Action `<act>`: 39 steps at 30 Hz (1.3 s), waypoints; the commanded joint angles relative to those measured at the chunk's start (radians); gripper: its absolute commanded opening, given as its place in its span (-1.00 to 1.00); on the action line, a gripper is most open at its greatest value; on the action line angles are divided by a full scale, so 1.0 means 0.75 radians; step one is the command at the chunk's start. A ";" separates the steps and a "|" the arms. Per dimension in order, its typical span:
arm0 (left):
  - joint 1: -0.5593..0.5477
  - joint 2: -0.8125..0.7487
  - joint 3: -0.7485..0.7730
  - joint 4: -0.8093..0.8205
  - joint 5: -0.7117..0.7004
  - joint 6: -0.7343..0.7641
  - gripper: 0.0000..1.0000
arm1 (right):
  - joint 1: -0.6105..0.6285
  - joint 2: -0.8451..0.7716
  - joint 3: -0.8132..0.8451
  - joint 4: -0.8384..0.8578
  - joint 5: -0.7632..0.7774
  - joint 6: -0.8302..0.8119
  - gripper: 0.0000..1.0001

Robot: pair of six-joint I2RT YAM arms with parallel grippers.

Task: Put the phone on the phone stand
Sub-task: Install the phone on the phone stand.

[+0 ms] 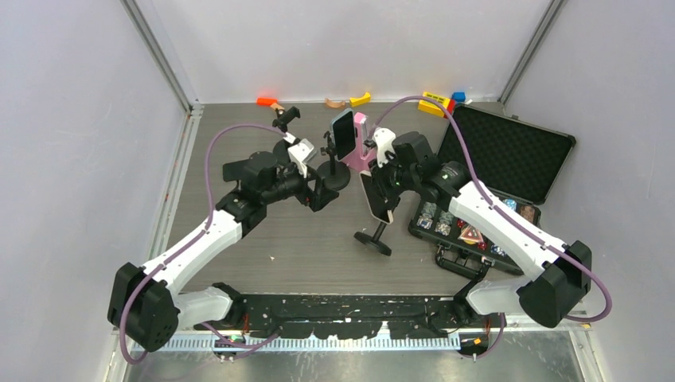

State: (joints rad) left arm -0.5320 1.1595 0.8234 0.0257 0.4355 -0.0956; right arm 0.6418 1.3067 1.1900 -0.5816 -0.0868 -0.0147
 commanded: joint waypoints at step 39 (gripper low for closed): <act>-0.047 0.201 -0.331 1.047 0.764 0.047 -0.54 | 0.020 -0.165 0.110 0.102 -0.686 -0.127 -0.99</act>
State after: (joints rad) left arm -0.5552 1.3220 0.5785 0.7742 0.9951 -0.0750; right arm 0.6525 1.2346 1.2331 -0.6159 -0.5522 -0.1280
